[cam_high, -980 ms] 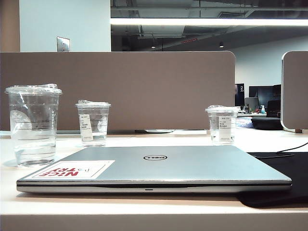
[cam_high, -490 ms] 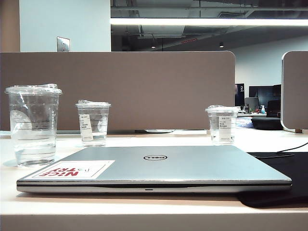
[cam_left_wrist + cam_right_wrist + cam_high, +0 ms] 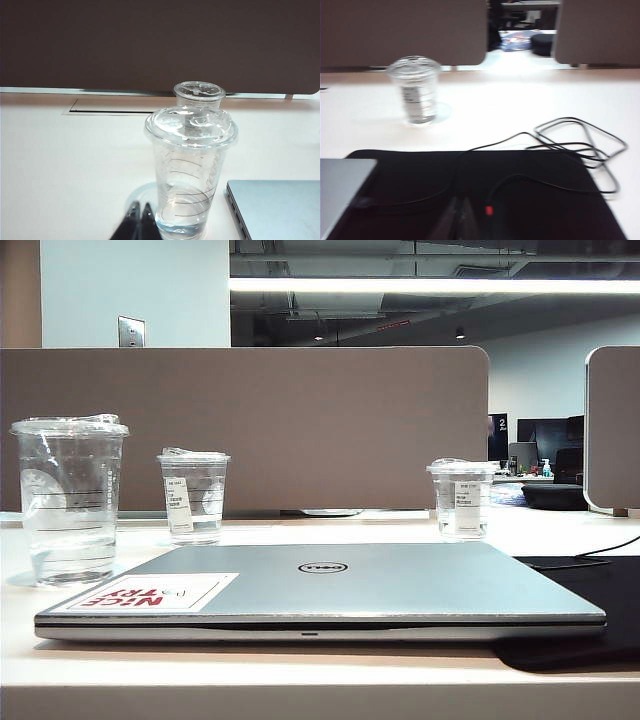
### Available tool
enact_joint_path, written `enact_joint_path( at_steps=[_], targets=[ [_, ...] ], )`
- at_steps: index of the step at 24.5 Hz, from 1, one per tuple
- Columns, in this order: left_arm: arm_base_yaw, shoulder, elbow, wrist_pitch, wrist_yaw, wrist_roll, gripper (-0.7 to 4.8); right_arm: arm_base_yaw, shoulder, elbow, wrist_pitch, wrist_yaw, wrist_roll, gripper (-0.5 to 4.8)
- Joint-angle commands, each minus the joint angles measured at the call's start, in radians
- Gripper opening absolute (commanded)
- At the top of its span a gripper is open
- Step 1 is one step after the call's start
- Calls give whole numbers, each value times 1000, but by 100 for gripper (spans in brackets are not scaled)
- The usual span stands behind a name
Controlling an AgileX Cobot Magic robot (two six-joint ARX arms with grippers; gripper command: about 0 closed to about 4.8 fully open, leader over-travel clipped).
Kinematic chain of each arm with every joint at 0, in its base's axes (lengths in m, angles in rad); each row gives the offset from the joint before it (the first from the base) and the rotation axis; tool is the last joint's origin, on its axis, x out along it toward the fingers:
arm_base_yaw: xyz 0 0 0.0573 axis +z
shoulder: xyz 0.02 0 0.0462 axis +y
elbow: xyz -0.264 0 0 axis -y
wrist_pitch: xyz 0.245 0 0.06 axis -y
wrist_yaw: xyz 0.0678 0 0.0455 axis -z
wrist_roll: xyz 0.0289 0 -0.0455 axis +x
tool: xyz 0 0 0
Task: Pick up the coffee cup on the middle and place it on the left side of the laptop.
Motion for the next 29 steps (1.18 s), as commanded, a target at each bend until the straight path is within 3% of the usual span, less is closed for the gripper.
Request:
enact_joint_path(
  at_steps=[1, 7, 29],
  targets=[
    [1, 0, 3, 10, 0, -2, -5, -52, -2, -4, 23, -14, -1, -5],
    [1, 0, 3, 10, 0, -2, -5, -77, -2, -4, 24, -112, -1, -5],
    [1, 0, 3, 10, 0, -2, -5, -77, -2, -4, 23, -88, 0, -5]
  ],
)
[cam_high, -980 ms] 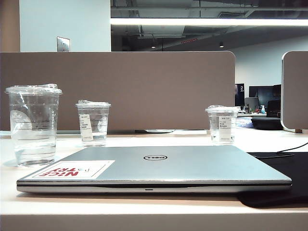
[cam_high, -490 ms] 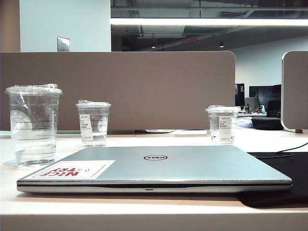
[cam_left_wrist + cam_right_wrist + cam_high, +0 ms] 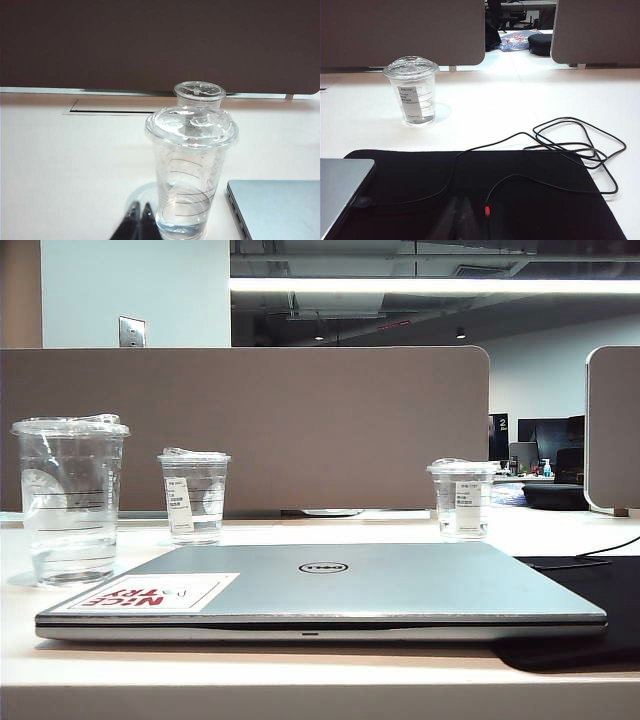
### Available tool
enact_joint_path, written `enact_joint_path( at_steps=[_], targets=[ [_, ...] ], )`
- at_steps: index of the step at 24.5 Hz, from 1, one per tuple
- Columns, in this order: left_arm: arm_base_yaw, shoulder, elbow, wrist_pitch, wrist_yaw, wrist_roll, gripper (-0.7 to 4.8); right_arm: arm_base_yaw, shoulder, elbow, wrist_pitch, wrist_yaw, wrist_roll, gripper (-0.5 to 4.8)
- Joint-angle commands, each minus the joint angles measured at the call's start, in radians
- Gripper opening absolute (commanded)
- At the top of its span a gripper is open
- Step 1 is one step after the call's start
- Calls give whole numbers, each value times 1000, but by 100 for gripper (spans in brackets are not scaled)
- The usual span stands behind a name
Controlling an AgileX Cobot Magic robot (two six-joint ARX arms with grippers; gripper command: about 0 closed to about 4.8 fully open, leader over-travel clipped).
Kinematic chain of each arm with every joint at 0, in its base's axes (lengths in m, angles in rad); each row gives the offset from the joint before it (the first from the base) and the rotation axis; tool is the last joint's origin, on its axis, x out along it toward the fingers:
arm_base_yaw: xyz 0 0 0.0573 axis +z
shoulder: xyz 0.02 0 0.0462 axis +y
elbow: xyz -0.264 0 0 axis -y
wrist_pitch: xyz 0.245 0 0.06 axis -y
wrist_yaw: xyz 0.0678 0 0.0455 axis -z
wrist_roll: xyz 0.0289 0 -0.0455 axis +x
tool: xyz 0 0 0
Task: Pick up the coffee cup on the middle and place it on the left side of the laptop.
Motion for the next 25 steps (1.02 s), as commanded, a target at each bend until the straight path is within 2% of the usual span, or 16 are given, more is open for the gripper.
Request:
enact_joint_path(
  at_steps=[1, 7, 25],
  targets=[
    [1, 0, 3, 10, 0, -2, -5, 0, -2, -4, 23, -1, 0, -5],
    [1, 0, 3, 10, 0, -2, -5, 35, -2, -4, 23, 2, 0, -5],
    [1, 0, 3, 10, 0, -2, -5, 36, -2, -4, 21, 21, 0, -5]
  ],
)
